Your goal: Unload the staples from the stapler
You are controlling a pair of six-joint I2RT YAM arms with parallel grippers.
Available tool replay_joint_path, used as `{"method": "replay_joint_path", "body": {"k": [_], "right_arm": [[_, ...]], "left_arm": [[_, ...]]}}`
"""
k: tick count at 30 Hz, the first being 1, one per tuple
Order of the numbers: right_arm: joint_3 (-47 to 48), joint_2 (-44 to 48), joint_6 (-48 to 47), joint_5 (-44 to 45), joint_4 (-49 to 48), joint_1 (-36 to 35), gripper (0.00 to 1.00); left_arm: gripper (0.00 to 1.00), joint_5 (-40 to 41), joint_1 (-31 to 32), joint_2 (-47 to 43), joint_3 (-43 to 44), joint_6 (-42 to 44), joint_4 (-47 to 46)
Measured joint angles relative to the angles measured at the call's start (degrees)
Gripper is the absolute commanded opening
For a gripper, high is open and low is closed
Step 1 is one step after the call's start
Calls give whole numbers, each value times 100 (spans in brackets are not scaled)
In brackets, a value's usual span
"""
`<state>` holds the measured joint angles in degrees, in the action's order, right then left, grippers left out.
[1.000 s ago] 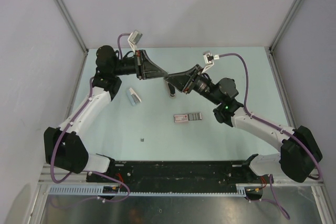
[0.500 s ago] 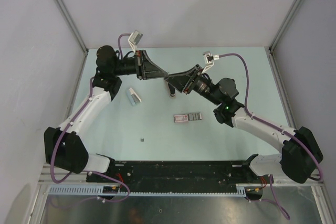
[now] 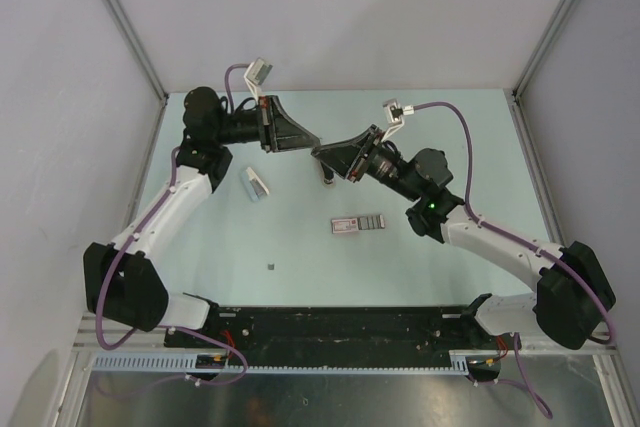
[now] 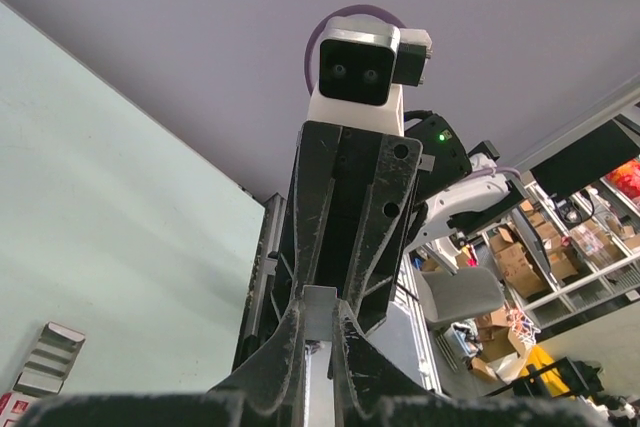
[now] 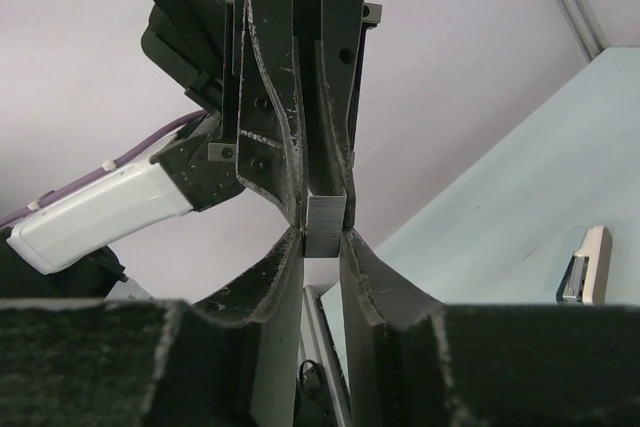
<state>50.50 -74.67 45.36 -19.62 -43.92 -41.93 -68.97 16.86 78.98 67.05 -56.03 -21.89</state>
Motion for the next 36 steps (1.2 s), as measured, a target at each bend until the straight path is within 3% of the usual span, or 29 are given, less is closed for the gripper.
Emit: {"method": "replay_joint_path", "body": {"k": [7,9,12,14,16,18,25,36], "right_arm": [[0,0,2,4,15,0,14],[0,2,2,4,20,0,12],[0,15,-4,7,39,0,9],[0,50,-44,7,98,0,8],[0,105,-103,28,256,9,8],[2,188,-203,63,527,17,7],[11,522,-713,284,1963,20,6],[31,750,-1491,1534,5064,-289,3]], "left_arm": [[0,35,0,-68,-61,9,-4],[7,37,-2,-79,-72,11,-2],[37,37,-4,-94,-74,17,-2],[64,42,-4,-101,-74,81,2],[84,39,-4,-109,-76,105,-7],[94,39,-22,-114,-79,103,-2],[99,85,-256,-116,-55,446,378],[99,1928,-282,-177,323,3722,3882]]}}
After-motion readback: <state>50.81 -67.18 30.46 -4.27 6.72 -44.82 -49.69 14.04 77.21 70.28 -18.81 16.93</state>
